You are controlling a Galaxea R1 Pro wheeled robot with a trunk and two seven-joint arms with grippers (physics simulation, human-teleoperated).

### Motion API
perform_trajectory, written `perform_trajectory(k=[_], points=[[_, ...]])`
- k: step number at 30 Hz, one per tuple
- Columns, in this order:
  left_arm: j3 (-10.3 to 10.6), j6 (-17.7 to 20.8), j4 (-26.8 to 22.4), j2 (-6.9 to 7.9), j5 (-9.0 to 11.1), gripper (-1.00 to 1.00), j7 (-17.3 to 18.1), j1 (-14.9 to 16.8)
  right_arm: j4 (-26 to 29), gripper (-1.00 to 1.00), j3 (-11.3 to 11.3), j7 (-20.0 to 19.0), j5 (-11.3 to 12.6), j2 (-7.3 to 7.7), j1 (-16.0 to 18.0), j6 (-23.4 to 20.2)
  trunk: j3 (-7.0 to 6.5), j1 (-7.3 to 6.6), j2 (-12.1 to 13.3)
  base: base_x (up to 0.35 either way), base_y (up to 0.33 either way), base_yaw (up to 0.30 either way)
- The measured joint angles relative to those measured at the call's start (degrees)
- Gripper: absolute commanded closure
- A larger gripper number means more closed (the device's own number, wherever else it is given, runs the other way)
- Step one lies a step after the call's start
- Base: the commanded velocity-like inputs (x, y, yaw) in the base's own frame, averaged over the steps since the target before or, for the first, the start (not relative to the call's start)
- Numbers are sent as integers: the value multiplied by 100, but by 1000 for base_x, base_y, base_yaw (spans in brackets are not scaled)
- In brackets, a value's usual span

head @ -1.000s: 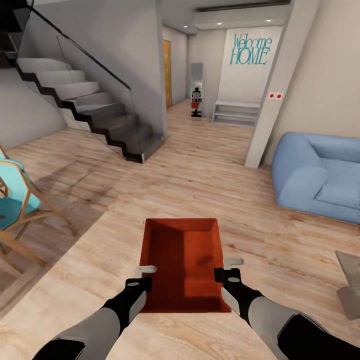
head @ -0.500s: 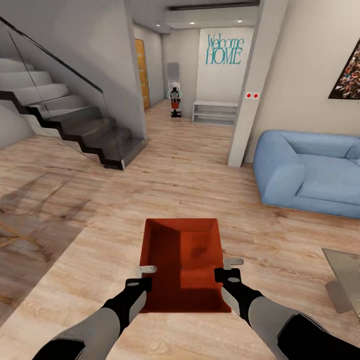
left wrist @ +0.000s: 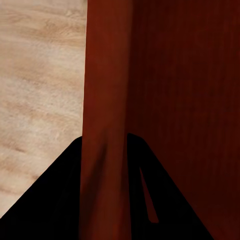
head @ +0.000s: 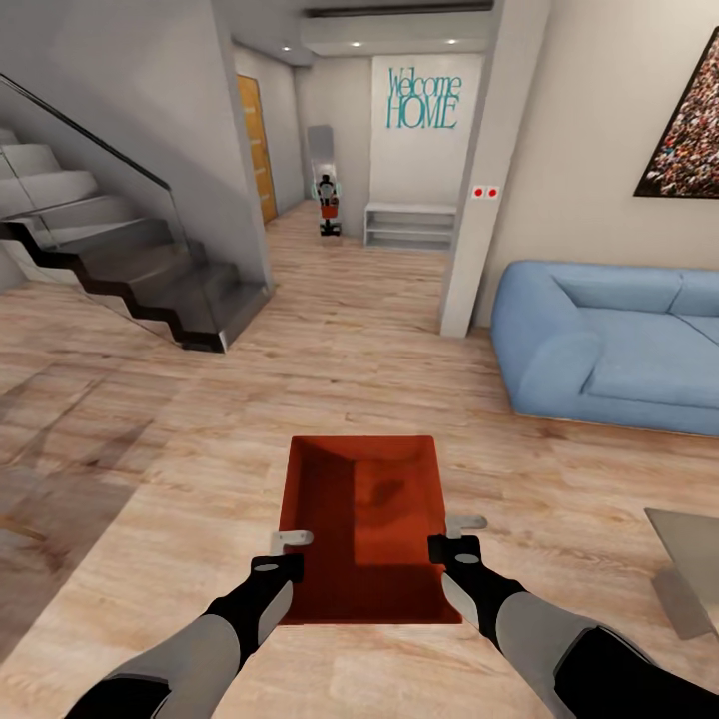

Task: Move the two storage containers from the living room to the garage. In the garage, place one container on the floor and stack the other container on top of it (either order is fine).

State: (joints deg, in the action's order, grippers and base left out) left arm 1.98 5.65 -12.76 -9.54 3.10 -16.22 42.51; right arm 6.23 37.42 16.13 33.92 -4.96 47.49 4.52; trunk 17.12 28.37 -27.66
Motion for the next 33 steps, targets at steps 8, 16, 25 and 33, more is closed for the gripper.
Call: perform_trajectory(k=[8,16,25,33], points=[[0,0,0,-3,0,100,-5,0,0,100,-1,-4,0,3,0,0,0,0,0,321,90,0],[1,1,0,-3,0,100,-5,0,0,100,-2,-4,0,3,-1,0,0,0,0,320,90,0],[1,6,0,-1,-1,100,-2,0,-4,100,-3,-4,-1,0,0,0,0,0,0,320,90,0],[0,0,0,-3,0,100,-5,0,1,100,0,-3,0,3,0,-1,0,0,0,321,90,0]])
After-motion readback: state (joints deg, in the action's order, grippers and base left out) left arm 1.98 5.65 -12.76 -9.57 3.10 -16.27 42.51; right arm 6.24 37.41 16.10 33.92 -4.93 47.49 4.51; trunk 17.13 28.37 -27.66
